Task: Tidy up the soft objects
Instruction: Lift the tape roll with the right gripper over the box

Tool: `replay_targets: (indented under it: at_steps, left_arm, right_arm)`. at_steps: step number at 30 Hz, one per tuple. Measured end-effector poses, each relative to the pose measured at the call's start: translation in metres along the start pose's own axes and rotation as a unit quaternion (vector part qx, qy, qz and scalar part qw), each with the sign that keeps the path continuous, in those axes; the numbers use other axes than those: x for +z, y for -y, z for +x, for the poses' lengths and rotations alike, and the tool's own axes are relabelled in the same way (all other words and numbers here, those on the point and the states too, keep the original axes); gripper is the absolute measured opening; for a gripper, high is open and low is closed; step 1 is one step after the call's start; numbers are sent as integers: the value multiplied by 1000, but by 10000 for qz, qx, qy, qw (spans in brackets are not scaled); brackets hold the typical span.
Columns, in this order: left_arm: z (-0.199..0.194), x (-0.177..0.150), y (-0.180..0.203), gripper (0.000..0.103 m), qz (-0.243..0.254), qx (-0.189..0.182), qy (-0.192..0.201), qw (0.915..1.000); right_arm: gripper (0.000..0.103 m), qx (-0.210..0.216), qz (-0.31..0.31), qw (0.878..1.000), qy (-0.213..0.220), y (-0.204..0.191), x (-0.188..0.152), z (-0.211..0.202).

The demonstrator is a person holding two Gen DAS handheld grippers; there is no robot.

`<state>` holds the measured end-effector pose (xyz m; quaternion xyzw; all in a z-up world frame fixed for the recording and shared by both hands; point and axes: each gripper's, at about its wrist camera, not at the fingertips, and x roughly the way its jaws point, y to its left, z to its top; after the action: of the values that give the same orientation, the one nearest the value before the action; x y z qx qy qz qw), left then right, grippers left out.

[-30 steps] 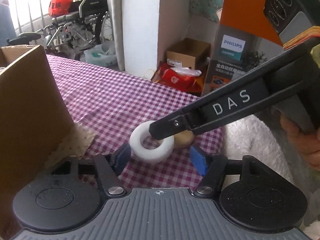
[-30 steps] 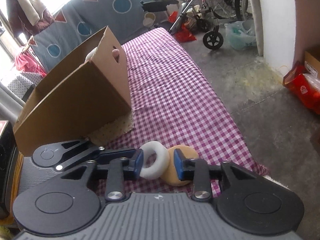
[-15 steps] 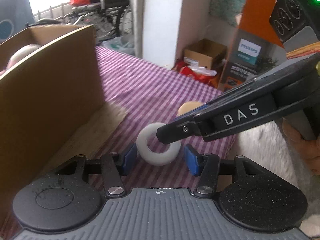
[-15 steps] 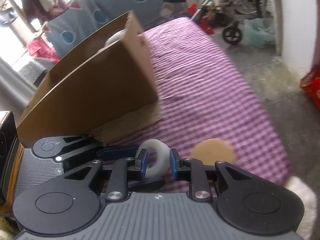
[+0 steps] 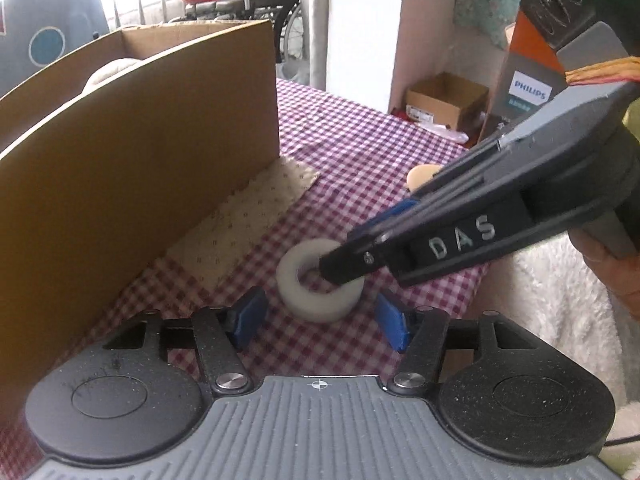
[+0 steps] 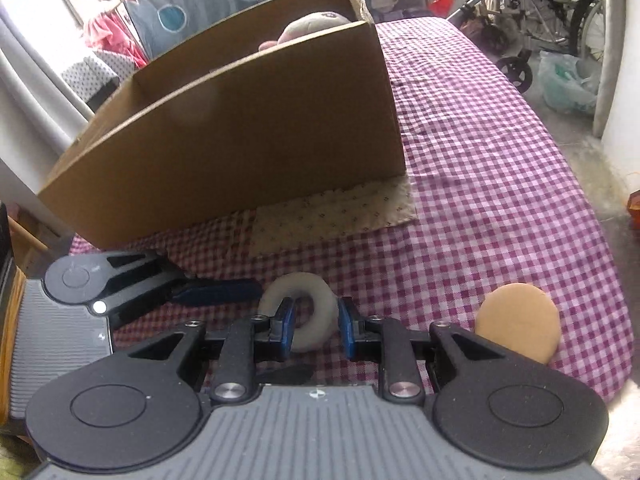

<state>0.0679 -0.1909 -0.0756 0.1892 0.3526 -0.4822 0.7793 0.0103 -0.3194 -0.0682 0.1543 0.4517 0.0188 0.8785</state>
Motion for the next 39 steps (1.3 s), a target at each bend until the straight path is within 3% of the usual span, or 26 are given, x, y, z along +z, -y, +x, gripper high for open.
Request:
replay_targets:
  at_steps: [3,7,13,19,24,27,30,32,39]
  left_arm:
    - [3,1,0,61,15,7,105,9999]
    - [4,-2,1,49,79,1,206,9998]
    - [-1,-3,1,48,58,13,331,9994]
    - [-58,13,1,48,84,289,977,9948]
    - [-115,40,-9,48,240,847,1655,9823]
    - [-134,60,-20,48,323,1125,1835,9760]
    - [-140,77,-38,48,381,1365,1838,9727]
    - [-135,90,-56,48,360,1404,1696,9748]
    - [-76,124,-136,48,-310,840,683,9936]
  right_arm:
    - [25,-81,-37,10000,-15,-3,-1,1]
    - [20,-120,-92,9999,21,-6,-2,1]
    - [14,-240,-134,9995,144,-14,-1,-7]
    - [14,-337,-722,9935,818,-53,16,-58]
    - [14,-178,-1401,9781,1530,-89,51,-100]
    - [14,-24,-1693,9704,1722,-103,81,-106]
    - [15,150,-1872,9675,1695,-113,112,-97]
    - [15,257,-1890,9696,1532,-115,136,-83]
    - [15,524,-1429,9874,430,-99,208,6]
